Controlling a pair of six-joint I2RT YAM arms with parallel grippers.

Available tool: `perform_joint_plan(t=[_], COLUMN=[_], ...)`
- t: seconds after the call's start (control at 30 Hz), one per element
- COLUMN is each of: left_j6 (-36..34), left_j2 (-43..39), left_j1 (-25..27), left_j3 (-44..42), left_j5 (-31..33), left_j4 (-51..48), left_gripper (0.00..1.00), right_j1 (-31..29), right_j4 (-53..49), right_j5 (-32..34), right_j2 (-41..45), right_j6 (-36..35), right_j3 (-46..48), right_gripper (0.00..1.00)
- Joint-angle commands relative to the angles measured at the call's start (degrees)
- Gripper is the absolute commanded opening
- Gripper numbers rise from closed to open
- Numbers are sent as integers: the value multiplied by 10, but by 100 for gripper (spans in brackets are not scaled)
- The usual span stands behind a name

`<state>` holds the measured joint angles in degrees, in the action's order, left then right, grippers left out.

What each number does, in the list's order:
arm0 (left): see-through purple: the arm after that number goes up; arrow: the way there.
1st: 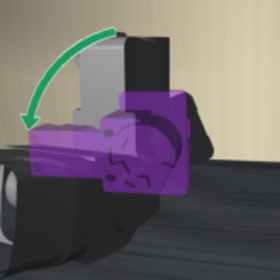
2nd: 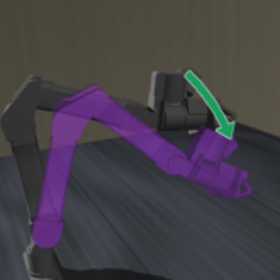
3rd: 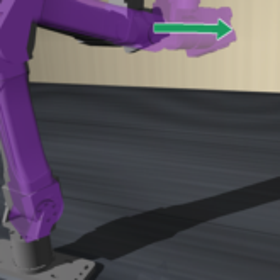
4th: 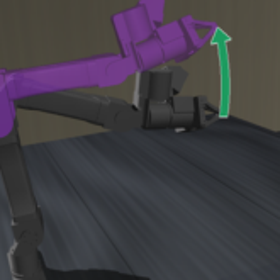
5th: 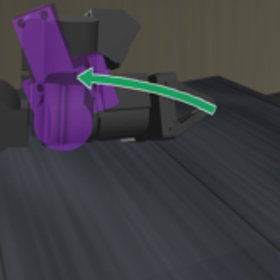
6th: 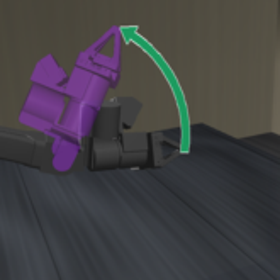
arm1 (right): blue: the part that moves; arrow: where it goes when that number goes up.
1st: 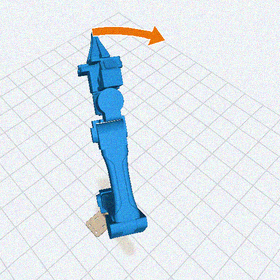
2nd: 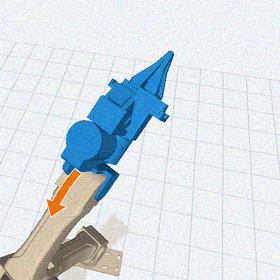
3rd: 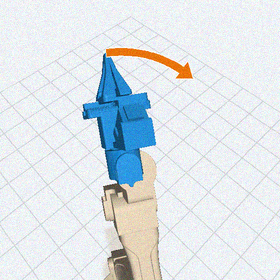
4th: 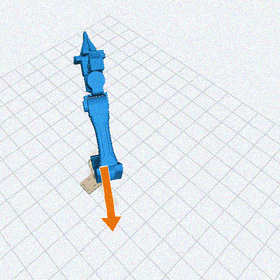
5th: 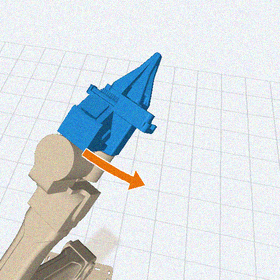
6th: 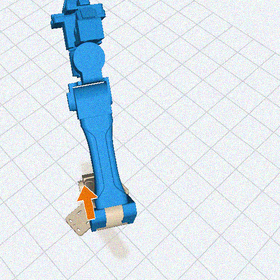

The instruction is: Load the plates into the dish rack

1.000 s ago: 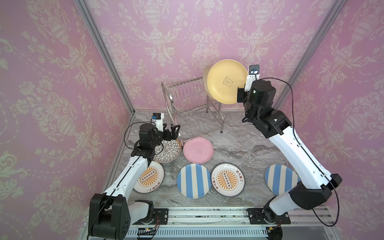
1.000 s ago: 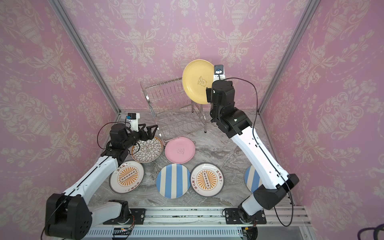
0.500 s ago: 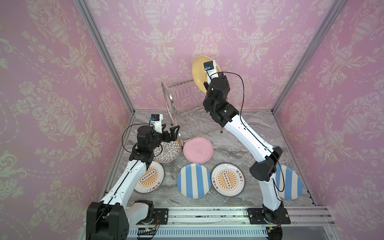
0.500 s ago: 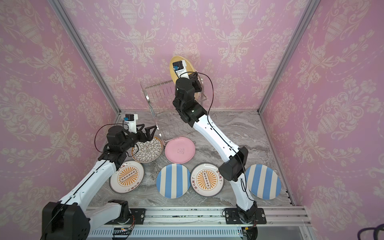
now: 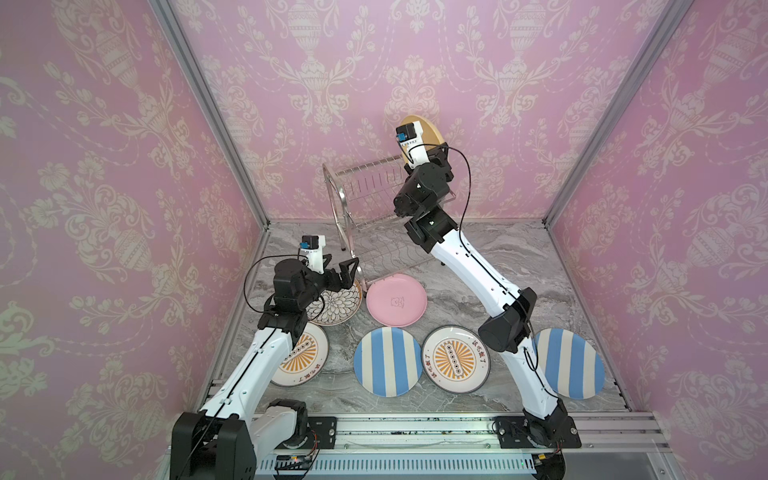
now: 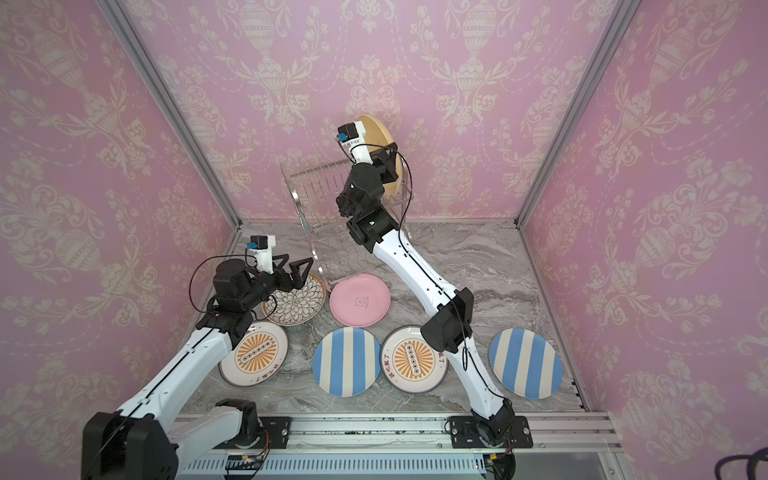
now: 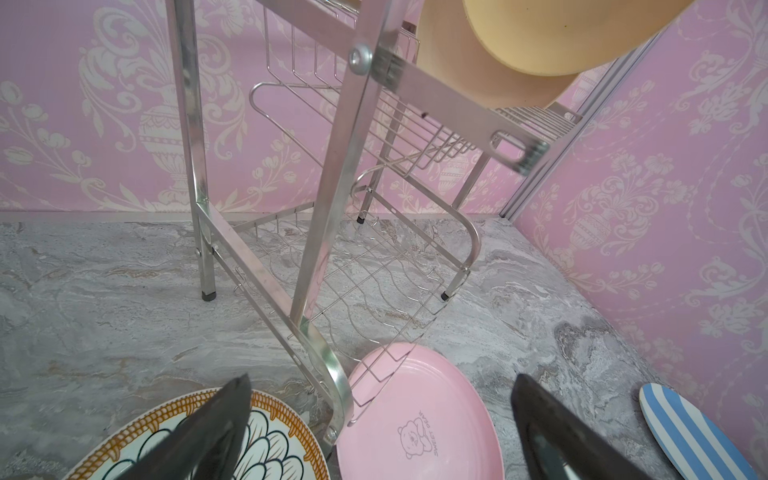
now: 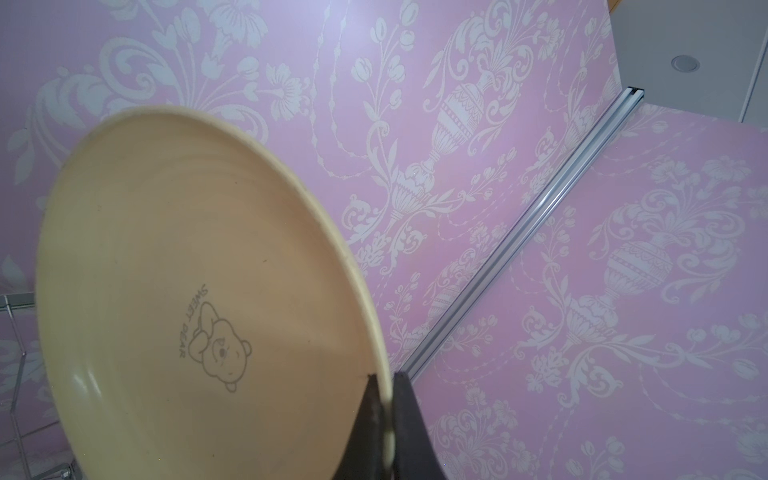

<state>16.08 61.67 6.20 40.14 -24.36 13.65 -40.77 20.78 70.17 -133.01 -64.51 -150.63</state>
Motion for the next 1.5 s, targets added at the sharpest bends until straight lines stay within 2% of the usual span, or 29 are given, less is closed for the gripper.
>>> perform_joint_plan(t=[0.0,0.57,1.47], left_j6=[1,12,5], left_j2=[-19,-22,12], left_j1=[3,2,3], left_j3=[-10,-21,-9], left_j5=[-13,-34,-43], left_j4=[5,25,20], left_gripper=[99,99,99], right_j1=[-4,0,28], right_j4=[39,-16,-63], right_j5=[1,-11,-7], right_j2=[-20,-58,-69], right_j6=[-40,19,101], right_j3=[-30,-53,-25], right_gripper=[0,0,0])
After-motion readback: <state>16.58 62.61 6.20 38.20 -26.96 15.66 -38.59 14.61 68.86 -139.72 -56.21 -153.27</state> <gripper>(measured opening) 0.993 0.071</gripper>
